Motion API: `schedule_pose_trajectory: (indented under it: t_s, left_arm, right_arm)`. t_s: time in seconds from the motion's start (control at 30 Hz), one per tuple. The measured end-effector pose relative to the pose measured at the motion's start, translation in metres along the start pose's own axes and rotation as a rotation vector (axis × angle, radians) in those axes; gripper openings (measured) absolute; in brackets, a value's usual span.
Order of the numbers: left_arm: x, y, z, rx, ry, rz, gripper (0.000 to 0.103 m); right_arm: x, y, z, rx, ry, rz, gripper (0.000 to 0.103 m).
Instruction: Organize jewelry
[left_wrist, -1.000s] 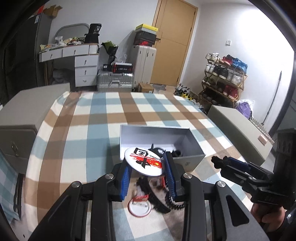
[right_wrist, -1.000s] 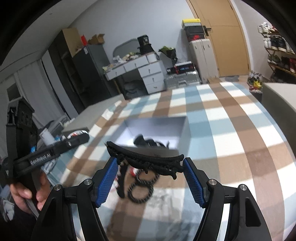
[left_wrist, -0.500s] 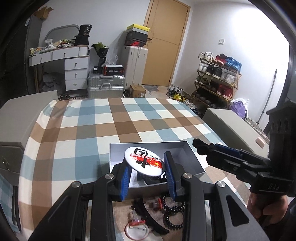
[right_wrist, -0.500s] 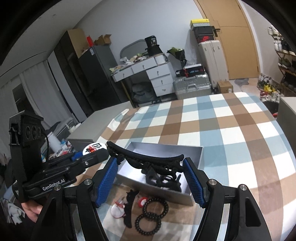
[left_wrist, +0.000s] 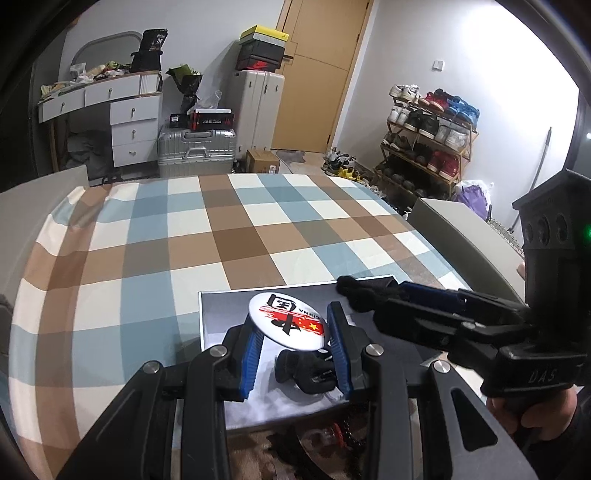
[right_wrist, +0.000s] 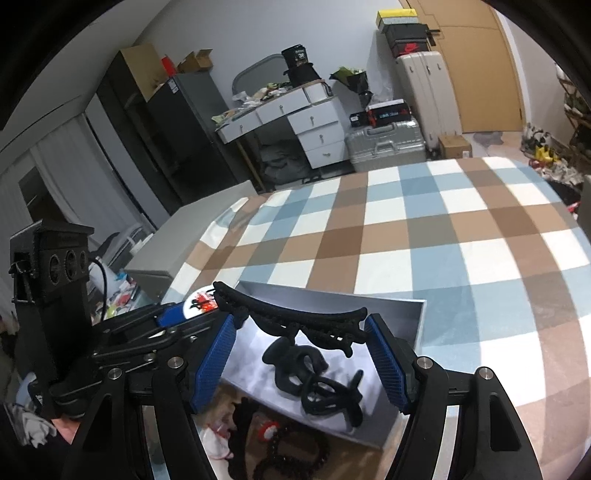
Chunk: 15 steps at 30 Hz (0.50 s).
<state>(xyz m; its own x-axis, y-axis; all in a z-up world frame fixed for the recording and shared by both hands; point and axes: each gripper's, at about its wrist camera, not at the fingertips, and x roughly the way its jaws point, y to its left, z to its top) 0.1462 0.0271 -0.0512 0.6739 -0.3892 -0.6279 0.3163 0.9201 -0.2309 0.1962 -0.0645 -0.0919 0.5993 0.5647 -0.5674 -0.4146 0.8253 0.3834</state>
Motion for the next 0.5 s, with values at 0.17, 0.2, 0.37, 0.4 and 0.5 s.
schedule_pose_trajectory:
  t_s: [0.17,0.2,0.37,0.4,0.5]
  left_arm:
    - [0.008,0.003,-0.001,-0.007,0.026,-0.025,0.028]
    - [0.009,0.003,-0.002,-0.006,0.03,-0.029,0.028]
    - [0.012,0.006,-0.002,-0.009,0.042,-0.035,0.028]
    - [0.013,0.006,-0.002,-0.009,0.045,-0.036,0.028]
    - [0.013,0.008,-0.002,-0.017,0.046,-0.03,0.028]
  right_arm:
    - [0.006,-0.002,0.0,-0.009,0.021,-0.012,0.072]
    - [0.006,-0.002,0.0,-0.009,0.022,-0.014,0.072]
    - [0.01,-0.005,0.001,-0.007,0.036,-0.034,0.072]
    - [0.012,-0.005,0.002,-0.007,0.037,-0.038,0.072]
    - [0.014,-0.005,0.004,-0.007,0.041,-0.041,0.072]
